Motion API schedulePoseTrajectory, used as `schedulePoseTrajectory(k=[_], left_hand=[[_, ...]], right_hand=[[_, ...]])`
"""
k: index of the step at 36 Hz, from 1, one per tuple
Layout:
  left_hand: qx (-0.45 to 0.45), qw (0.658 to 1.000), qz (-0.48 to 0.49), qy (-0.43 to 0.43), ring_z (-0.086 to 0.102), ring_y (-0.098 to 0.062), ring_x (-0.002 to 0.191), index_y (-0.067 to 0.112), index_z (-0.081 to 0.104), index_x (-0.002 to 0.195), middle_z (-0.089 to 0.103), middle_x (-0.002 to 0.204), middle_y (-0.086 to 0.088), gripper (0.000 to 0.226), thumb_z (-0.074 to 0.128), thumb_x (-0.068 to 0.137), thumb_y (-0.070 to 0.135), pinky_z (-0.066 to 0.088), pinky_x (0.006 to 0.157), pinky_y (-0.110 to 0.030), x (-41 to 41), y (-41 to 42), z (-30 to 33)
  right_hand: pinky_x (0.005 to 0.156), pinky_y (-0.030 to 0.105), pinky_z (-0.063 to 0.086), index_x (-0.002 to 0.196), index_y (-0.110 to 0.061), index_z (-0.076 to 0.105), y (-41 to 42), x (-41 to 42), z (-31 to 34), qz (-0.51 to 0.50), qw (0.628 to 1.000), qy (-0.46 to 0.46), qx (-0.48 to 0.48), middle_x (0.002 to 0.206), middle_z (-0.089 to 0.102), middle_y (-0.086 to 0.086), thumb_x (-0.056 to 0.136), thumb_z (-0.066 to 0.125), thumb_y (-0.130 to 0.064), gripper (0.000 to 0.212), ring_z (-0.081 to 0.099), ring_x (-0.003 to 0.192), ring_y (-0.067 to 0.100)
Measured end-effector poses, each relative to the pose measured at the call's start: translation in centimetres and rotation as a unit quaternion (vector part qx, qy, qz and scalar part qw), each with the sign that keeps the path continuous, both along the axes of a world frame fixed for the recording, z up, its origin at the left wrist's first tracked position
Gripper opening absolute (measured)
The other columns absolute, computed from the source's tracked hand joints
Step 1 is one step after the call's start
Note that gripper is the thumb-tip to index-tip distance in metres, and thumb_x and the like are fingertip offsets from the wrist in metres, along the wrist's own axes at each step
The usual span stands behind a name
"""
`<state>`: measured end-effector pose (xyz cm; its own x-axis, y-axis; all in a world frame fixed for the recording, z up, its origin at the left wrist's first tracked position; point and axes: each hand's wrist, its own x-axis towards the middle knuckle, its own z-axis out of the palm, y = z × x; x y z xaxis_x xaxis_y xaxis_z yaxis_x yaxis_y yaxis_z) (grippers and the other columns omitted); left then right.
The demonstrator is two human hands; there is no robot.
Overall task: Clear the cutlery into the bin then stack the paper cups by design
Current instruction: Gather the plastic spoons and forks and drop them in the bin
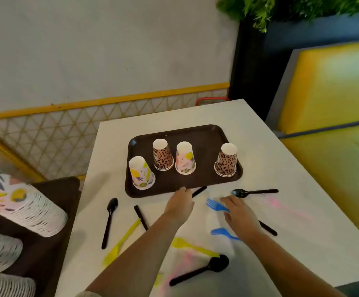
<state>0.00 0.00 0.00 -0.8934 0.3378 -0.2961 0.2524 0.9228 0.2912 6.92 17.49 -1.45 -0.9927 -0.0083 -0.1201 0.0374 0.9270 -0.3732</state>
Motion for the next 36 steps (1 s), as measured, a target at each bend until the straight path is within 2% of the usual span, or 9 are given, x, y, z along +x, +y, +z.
schedulePoseTrajectory(k=[5,8,17,19,21,23,27,30,36], left_hand=[[-0.029,0.999,0.016,-0.01,0.047,-0.029,0.124,0.005,0.042,0.133,0.043,0.136,-0.014,0.037,0.045,0.098,0.016,0.04,0.101,-0.038,0.2,0.7,-1.4],[-0.036,0.999,0.026,-0.005,0.05,-0.029,0.121,0.006,0.04,0.136,0.041,0.137,-0.013,0.039,0.042,0.097,0.007,0.042,0.099,-0.039,0.5,1.1,-1.9],[-0.01,0.999,0.051,0.003,0.054,-0.037,0.112,0.009,0.036,0.14,0.038,0.137,-0.016,0.048,0.035,0.094,-0.003,0.044,0.092,-0.043,1.6,1.2,-2.3],[-0.016,0.998,0.054,0.004,0.055,-0.037,0.109,0.01,0.036,0.14,0.036,0.137,-0.017,0.046,0.034,0.095,-0.002,0.044,0.09,-0.042,1.9,1.2,-2.2],[-0.022,0.998,0.055,0.008,0.056,-0.037,0.104,0.009,0.037,0.138,0.033,0.136,-0.018,0.044,0.033,0.095,-0.001,0.045,0.088,-0.042,2.2,1.1,-2.1],[-0.032,0.998,0.054,0.009,0.057,-0.038,0.1,0.008,0.039,0.136,0.032,0.136,-0.019,0.043,0.033,0.095,-0.002,0.046,0.086,-0.043,2.4,1.1,-2.1],[-0.046,0.998,0.052,0.004,0.059,-0.039,0.098,0.01,0.039,0.136,0.034,0.136,-0.018,0.044,0.034,0.095,-0.002,0.047,0.082,-0.042,2.6,1.1,-2.2],[-0.042,0.997,0.057,-0.009,0.058,-0.04,0.102,0.014,0.033,0.142,0.038,0.135,-0.018,0.05,0.032,0.095,-0.001,0.047,0.083,-0.043,2.6,1.0,-2.4],[0.012,0.995,0.092,-0.031,0.055,-0.033,0.088,0.007,0.041,0.13,0.057,0.108,-0.019,0.032,0.037,0.098,0.013,0.039,0.069,-0.038,2.8,1.3,-2.1]], right_hand=[[0.11,0.025,0.029,0.143,-0.019,0.031,0.7,0.5,-1.1,0.023,0.998,-0.03,0.045,0.147,0.035,-0.002,0.095,0.045,-0.02,0.05,0.032,0.135,0.015],[0.109,0.026,0.032,0.141,-0.018,0.032,1.0,0.8,-1.4,0.036,0.997,-0.04,0.052,0.144,0.038,0.001,0.095,0.045,-0.019,0.048,0.038,0.131,0.018],[0.103,0.031,0.039,0.14,-0.014,0.036,2.0,1.1,-2.4,0.038,0.999,0.009,-0.016,0.142,0.039,0.004,0.092,0.05,-0.014,0.05,0.046,0.124,0.024],[0.098,0.036,0.044,0.133,-0.009,0.046,2.0,0.8,-2.4,0.039,0.999,0.015,-0.011,0.134,0.049,0.008,0.088,0.056,-0.01,0.046,0.052,0.116,0.029],[0.077,0.039,0.054,0.111,-0.004,0.063,2.0,0.5,-3.0,0.052,0.997,0.048,-0.01,0.106,0.065,0.014,0.073,0.07,0.0,0.04,0.063,0.091,0.036],[0.06,0.036,0.055,0.09,-0.003,0.068,2.0,0.4,-3.3,0.059,0.997,0.048,-0.001,0.081,0.067,0.014,0.056,0.08,0.005,0.037,0.065,0.069,0.035],[0.072,0.036,0.052,0.089,-0.001,0.068,2.1,0.5,-2.9,0.061,0.997,0.047,-0.023,0.085,0.066,0.016,0.068,0.071,0.004,0.022,0.063,0.079,0.036],[0.083,0.033,0.046,0.1,-0.004,0.065,2.4,0.5,-2.6,0.066,0.997,0.024,-0.012,0.097,0.064,0.012,0.082,0.061,-0.006,0.019,0.057,0.094,0.03],[0.07,0.036,0.046,0.087,-0.004,0.065,3.4,1.1,-2.1,0.047,0.998,0.029,-0.011,0.084,0.062,0.011,0.077,0.066,-0.01,0.012,0.057,0.081,0.03]])
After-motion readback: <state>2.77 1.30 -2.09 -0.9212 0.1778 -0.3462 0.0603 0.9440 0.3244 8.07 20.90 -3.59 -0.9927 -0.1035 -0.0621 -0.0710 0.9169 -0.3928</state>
